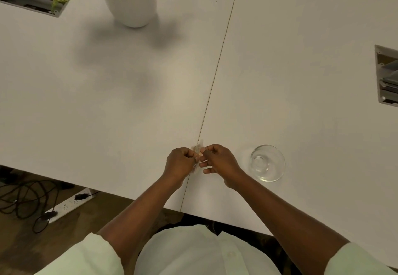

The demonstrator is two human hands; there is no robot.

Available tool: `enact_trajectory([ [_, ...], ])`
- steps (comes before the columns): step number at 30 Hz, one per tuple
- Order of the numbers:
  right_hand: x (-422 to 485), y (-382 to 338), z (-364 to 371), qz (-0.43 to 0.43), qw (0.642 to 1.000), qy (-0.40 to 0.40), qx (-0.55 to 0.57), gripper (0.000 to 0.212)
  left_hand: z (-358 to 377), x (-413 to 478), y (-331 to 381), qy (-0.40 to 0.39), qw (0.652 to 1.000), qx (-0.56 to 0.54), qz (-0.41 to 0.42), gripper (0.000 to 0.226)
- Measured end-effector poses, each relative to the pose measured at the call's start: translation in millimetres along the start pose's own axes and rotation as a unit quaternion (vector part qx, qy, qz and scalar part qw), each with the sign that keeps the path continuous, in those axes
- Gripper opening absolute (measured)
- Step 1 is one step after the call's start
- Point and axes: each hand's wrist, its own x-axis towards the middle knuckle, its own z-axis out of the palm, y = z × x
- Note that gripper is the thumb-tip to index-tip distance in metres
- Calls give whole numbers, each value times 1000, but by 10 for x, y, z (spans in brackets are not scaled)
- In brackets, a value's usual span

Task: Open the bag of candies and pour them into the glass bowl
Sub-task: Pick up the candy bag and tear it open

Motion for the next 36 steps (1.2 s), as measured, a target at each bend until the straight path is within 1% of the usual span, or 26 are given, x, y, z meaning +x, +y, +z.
enact_trajectory([
  [2,2,-12,-15,2,1000,-3,2,27,14,-6,19,1,1000,-1,-10,15],
  [4,-10,-22,-25,4,1000,-9,-3,29,6,-4,46,-15,1000,-6,-26,17],
  [9,-44,-28,-76,-2,999,-23,-25,36,-39,-17,85,-79,993,-61,-56,10],
  [14,-26,8,-129,-12,998,-35,-44,18,-7,-31,56,-121,989,-65,-53,19],
  [19,10,33,-165,-24,998,-39,-53,12,21,-16,23,-145,985,-78,-55,21],
  [23,38,62,-182,-36,997,-22,-65,5,8,-28,33,-126,983,-103,-85,22],
  [27,43,80,-176,-48,996,-8,-77,4,17,-49,47,-124,976,-144,-109,17],
  [29,40,86,-172,-52,995,-5,-82,7,30,-58,37,-121,973,-160,-115,11],
  [32,29,89,-172,-49,996,-13,-79,10,46,-70,17,-110,981,-131,-92,10],
  [36,7,101,-155,-40,997,-18,-61,11,55,-74,9,-81,996,-40,-27,6],
])
